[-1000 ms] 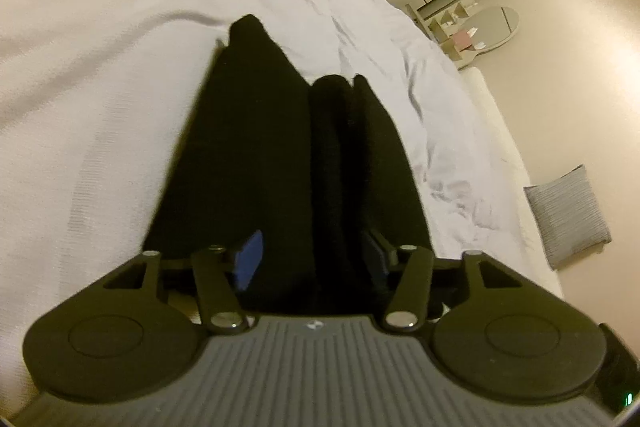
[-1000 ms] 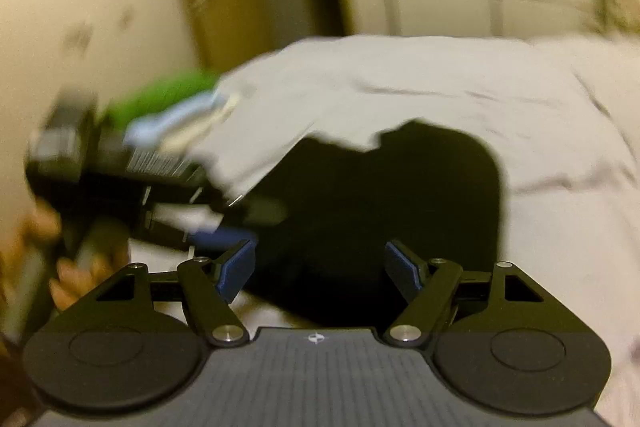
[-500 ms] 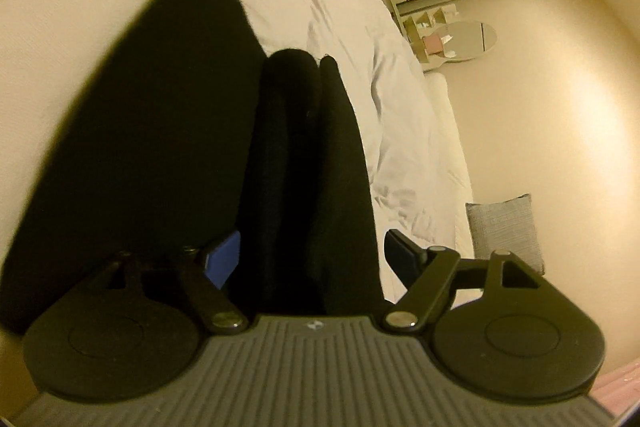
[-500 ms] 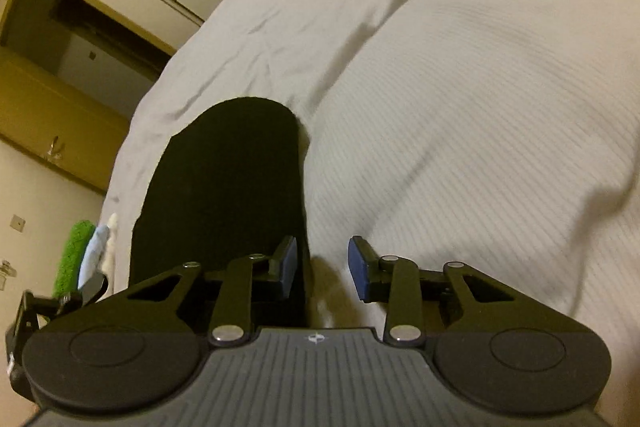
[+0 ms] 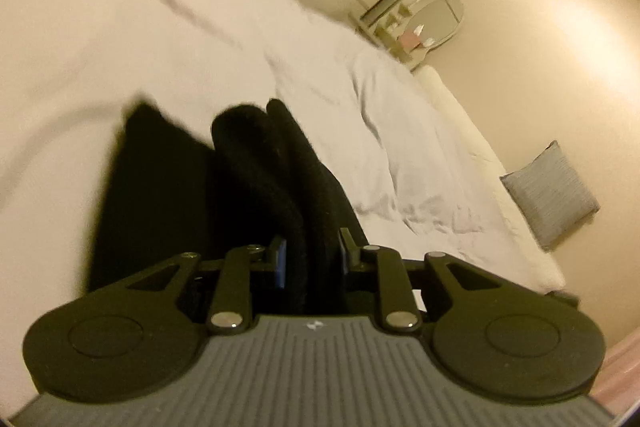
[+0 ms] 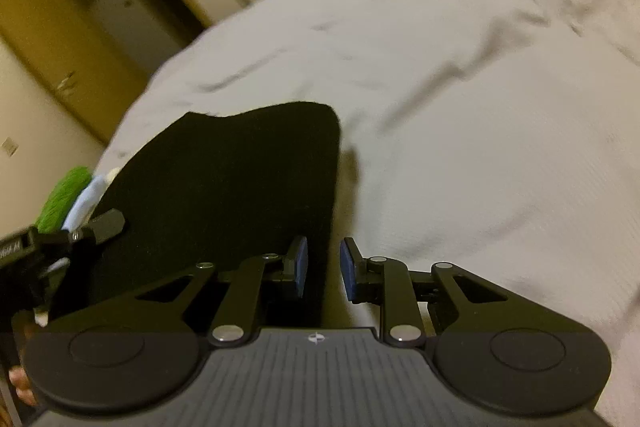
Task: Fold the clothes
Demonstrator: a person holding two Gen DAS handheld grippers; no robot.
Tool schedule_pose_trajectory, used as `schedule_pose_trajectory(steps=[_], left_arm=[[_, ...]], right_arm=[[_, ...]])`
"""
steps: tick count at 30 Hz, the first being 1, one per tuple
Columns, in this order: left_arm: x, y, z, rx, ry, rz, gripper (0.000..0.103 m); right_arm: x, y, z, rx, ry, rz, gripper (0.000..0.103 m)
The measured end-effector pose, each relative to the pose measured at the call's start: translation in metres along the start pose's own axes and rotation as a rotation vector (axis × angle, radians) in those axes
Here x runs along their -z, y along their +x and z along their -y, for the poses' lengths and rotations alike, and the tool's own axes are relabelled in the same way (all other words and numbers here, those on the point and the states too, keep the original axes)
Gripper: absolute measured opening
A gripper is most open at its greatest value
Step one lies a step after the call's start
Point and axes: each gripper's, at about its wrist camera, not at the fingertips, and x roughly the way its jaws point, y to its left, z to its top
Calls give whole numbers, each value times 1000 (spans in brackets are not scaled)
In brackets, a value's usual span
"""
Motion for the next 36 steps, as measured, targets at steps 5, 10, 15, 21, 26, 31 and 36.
schedule_pose_trajectory(steps=[5,10,15,21,26,31,36], left_arm=[[-4,-25,-27,-93,12,14,18],[13,-31,-53,-125,-26,11,17],[25,-25,-54,-119,-4,32,17],[28,-9,-77,-135,-78,12,20],[32,-40,-22,-281,121,79,16],[46,-52,12,-274,257,73,18],[65,-24,-7,-331,218,-15,17]], right_arm=[[1,2,-54,20,-200,22,25],[19,13,-93,121,-409,48,25],[29,13,-84,113,-462,52,26],[38,29,-98,172,-575,70,26],[29,25,-79,89,-464,67,26],[17,22,-53,-31,-284,46,27],[13,21,-35,-107,-199,23,29]])
